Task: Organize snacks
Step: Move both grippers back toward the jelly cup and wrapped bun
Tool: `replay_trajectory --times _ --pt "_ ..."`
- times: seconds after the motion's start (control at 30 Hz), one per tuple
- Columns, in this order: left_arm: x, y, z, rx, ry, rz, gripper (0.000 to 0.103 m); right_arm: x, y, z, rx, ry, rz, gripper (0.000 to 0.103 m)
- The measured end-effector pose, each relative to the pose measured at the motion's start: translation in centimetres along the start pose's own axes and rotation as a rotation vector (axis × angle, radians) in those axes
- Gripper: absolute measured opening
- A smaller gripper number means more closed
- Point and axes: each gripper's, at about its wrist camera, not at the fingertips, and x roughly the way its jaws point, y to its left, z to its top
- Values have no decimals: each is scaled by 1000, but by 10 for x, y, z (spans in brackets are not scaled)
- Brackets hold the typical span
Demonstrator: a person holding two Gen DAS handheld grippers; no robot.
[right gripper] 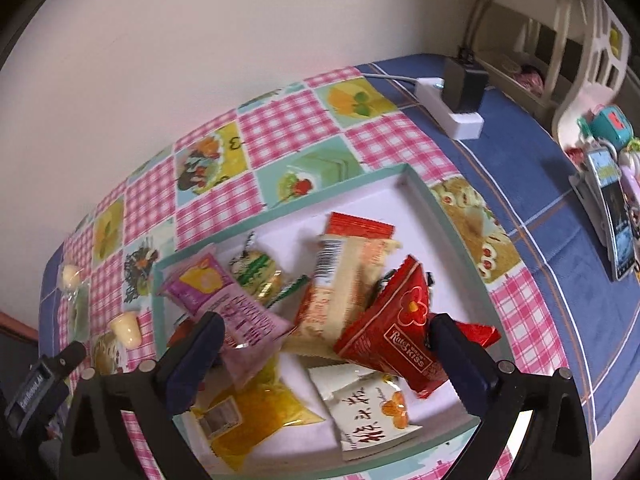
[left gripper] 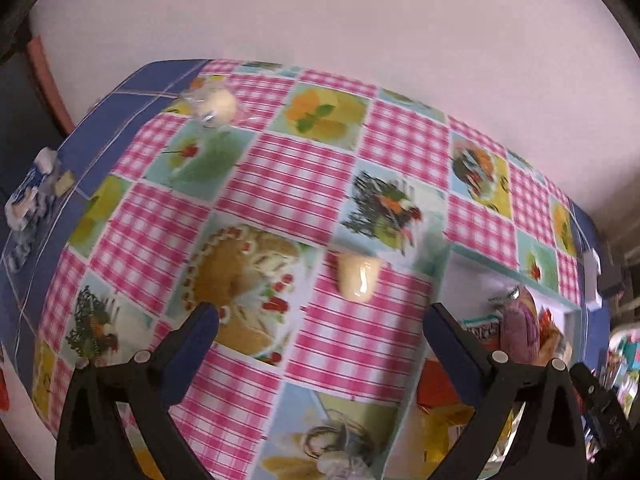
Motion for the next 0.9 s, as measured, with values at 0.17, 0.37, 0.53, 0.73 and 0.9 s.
replay_trajectory --times 0.17,0.37,0.53,0.73,0.9 --pt "2 20 4 -57 22 -2 102 -2 22 -4 -59 -4 17 103" --pt "5 37 5 -73 70 50 102 -2 53 -12 -128 11 92 103" --pt "9 49 4 -43 96 125 102 -2 80 -22 -208 9 91 103" --pt "-1 64 7 -15 58 172 102 -3 104 -32 -284 7 95 103" --pt "-6 76 12 -2 25 205 102 -1 117 -39 -323 14 106 103"
